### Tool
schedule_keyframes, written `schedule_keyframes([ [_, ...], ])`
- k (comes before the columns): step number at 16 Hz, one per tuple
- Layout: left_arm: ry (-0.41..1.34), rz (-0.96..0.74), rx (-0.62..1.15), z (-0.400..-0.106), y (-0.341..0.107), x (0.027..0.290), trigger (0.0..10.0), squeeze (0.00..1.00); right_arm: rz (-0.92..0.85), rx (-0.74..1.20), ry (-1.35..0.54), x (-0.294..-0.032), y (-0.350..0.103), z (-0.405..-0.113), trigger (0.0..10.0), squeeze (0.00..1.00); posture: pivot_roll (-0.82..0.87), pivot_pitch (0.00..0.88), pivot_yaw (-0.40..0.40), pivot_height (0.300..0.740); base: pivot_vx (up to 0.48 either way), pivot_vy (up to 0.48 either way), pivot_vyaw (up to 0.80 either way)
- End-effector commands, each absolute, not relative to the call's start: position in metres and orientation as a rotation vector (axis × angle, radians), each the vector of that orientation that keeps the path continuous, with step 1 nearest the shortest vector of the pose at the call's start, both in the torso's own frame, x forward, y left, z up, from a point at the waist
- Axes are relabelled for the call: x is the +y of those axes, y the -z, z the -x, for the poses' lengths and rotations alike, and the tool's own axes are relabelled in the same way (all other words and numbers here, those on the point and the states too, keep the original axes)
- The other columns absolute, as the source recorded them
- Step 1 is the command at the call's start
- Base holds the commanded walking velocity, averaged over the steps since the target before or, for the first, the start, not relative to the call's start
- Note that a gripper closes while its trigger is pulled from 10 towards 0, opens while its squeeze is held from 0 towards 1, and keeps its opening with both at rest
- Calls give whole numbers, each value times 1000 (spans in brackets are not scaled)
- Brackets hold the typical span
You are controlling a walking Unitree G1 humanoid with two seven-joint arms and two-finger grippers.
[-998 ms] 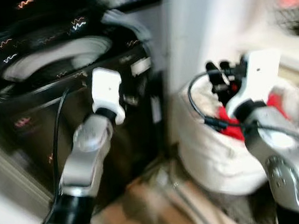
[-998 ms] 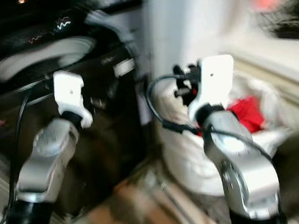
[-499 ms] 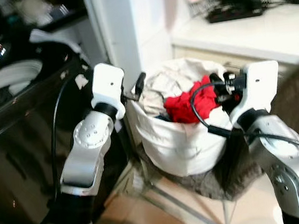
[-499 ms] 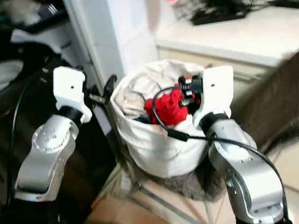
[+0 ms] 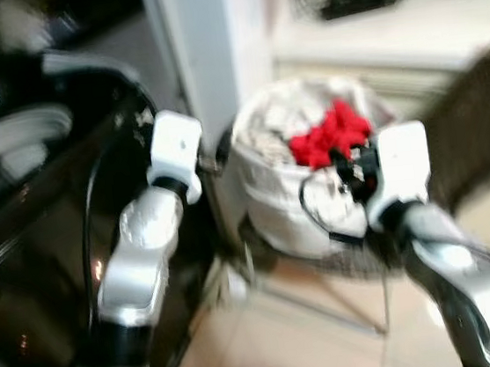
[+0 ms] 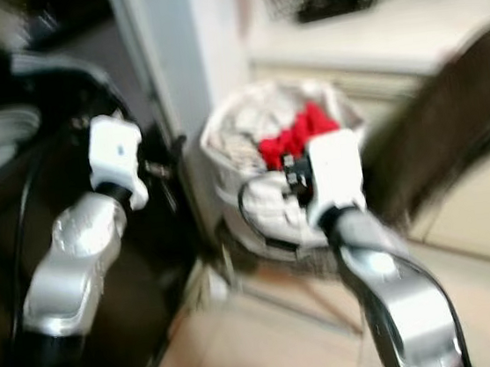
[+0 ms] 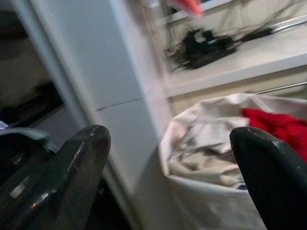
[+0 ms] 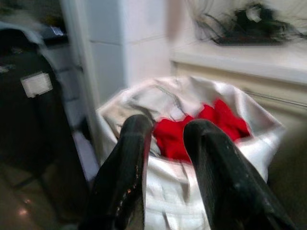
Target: Clothes washing
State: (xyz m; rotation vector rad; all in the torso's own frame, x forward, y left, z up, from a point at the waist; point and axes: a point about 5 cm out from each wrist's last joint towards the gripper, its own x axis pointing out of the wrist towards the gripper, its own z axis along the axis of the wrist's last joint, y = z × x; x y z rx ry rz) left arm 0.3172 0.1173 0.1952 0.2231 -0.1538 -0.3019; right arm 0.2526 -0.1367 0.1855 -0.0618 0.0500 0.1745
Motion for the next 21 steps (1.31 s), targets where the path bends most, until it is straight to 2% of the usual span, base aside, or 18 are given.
schedule_keyframes([
  [1,293,-206,-152,-317,-195,117,10000,0,70,26,-167,-140,-192,-252,10000,0,-52,0,72,740,0,0,0],
  [3,291,-171,-153,-316,-196,116,10000,0,72,25,-164,-141,-193,-252,10000,0,-56,0,68,740,0,0,0],
  [7,290,-222,-162,-315,-196,114,10000,0,95,31,-154,-146,-193,-256,10000,0,-45,0,53,740,0,0,0],
  [9,312,-173,-157,-314,-195,113,10000,0,72,19,-173,-146,-196,-258,10000,0,-44,0,51,740,0,0,0],
  [15,321,-174,-157,-312,-194,107,10000,0,49,28,-180,-151,-197,-260,10000,0,-41,0,40,740,268,0,-800],
  [21,283,-190,-146,-311,-190,111,10000,0,68,24,-200,-151,-199,-261,10000,0,-39,0,30,740,278,0,0],
])
